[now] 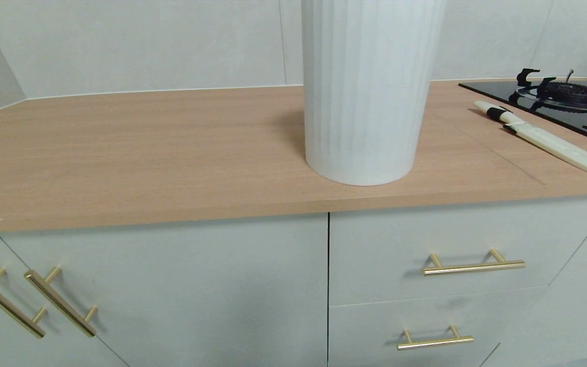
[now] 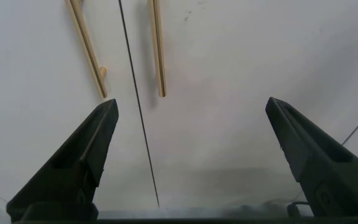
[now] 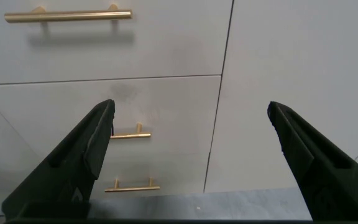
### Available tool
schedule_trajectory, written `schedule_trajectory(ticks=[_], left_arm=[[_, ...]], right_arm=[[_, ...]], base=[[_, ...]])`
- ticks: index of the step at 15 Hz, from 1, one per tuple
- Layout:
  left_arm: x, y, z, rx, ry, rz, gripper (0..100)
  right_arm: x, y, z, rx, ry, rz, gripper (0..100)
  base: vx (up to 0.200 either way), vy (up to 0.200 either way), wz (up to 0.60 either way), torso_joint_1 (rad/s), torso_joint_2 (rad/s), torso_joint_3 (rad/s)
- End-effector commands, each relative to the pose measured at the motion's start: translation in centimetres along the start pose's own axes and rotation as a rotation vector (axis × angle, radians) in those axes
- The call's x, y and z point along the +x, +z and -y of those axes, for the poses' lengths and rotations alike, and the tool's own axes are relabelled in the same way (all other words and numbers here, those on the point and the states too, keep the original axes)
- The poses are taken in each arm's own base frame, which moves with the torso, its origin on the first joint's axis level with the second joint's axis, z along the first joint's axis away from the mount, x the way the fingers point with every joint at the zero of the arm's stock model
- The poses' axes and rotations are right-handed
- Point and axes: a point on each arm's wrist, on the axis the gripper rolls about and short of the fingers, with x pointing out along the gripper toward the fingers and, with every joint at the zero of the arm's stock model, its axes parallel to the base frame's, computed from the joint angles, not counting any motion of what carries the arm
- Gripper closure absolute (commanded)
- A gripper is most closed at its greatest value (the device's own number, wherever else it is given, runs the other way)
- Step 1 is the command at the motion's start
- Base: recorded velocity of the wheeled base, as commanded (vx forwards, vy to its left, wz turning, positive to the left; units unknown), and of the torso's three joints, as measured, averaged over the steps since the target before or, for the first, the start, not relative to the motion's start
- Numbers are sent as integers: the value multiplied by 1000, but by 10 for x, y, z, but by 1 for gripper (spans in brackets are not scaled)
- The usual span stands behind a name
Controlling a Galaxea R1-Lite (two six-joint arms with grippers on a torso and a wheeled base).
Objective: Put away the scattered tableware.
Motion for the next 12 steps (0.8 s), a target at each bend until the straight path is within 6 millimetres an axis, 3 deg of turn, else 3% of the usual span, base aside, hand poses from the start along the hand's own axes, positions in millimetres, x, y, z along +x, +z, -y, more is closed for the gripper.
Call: schedule_trajectory(ticks=[1,9,12], left_arm=[[0,0,0,0,1,0,0],[0,0,0,0,1,0,0],[0,0,0,0,1,-1,0]], right_arm=[[0,0,0,-1,0,-1,0],[0,0,0,-1,2,-1,0],[0,0,0,-1,0,-1,0]], base=[[0,-200,0,-2,2,-2],[0,-200,0,2,1,5],[0,0,0,0,0,0]])
